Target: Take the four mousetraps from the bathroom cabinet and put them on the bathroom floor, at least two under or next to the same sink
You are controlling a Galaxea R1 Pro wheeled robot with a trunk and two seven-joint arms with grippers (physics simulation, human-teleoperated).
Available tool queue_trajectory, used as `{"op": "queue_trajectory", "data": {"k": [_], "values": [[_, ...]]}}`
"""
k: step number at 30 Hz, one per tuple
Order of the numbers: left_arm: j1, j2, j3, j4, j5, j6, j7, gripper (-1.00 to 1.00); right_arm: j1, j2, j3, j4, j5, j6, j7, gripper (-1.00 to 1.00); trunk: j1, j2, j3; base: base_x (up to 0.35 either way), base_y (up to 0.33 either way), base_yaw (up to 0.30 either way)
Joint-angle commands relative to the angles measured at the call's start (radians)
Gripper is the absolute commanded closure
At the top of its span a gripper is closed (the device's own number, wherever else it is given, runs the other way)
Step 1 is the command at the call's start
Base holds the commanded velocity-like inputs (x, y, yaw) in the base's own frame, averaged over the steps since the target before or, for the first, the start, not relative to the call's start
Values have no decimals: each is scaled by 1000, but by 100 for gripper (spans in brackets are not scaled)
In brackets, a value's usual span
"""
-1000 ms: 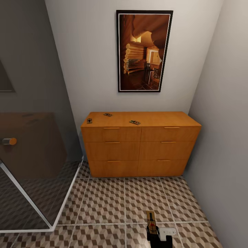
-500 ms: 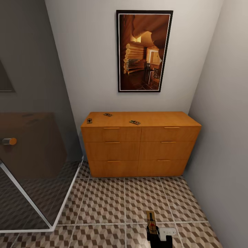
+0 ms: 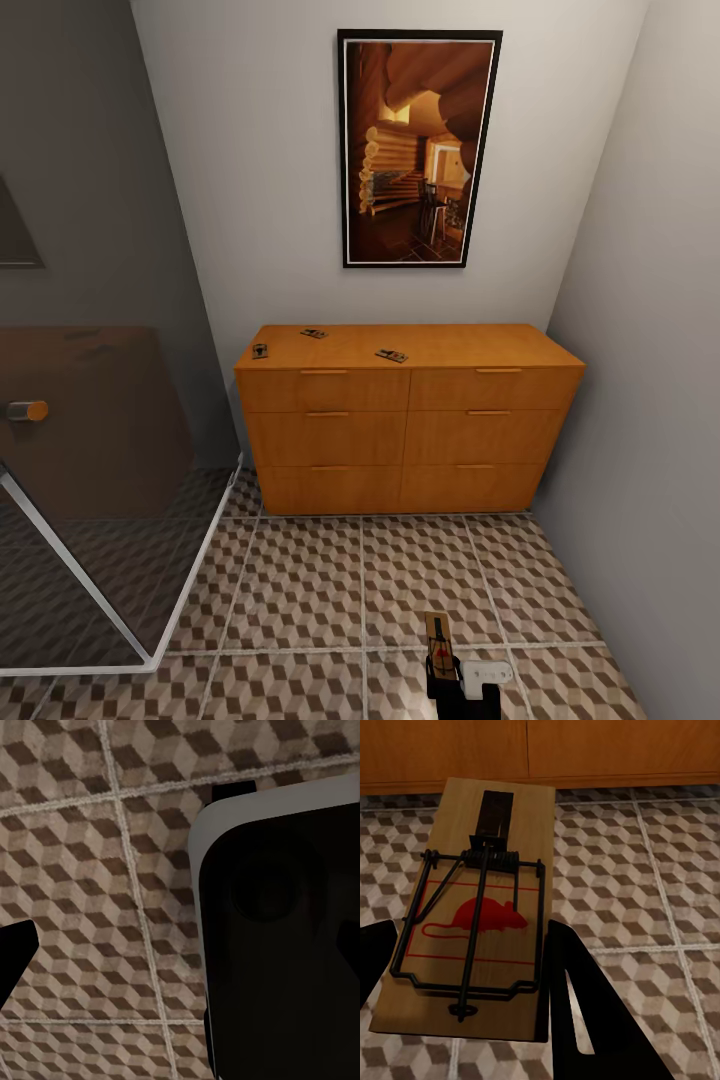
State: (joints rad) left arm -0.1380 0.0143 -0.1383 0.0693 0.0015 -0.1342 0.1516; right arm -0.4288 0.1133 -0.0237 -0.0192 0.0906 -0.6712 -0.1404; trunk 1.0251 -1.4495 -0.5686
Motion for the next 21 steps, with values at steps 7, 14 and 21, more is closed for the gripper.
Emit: {"op": "queue_trajectory", "data": {"k": [7, 14, 21], "values": [[-2, 0, -7, 4, 0, -7, 3, -100, -1, 0, -2, 1, 8, -2, -4, 100, 0, -1, -1, 0, 0, 0], [-2, 0, -7, 4, 0, -7, 3, -100, -1, 0, -2, 1, 8, -2, -5, 100, 0, -1, -1, 0, 0, 0], [-2, 0, -7, 4, 0, -7, 3, -100, -1, 0, -2, 1, 8, -2, -4, 100, 0, -1, -1, 0, 0, 0]]}}
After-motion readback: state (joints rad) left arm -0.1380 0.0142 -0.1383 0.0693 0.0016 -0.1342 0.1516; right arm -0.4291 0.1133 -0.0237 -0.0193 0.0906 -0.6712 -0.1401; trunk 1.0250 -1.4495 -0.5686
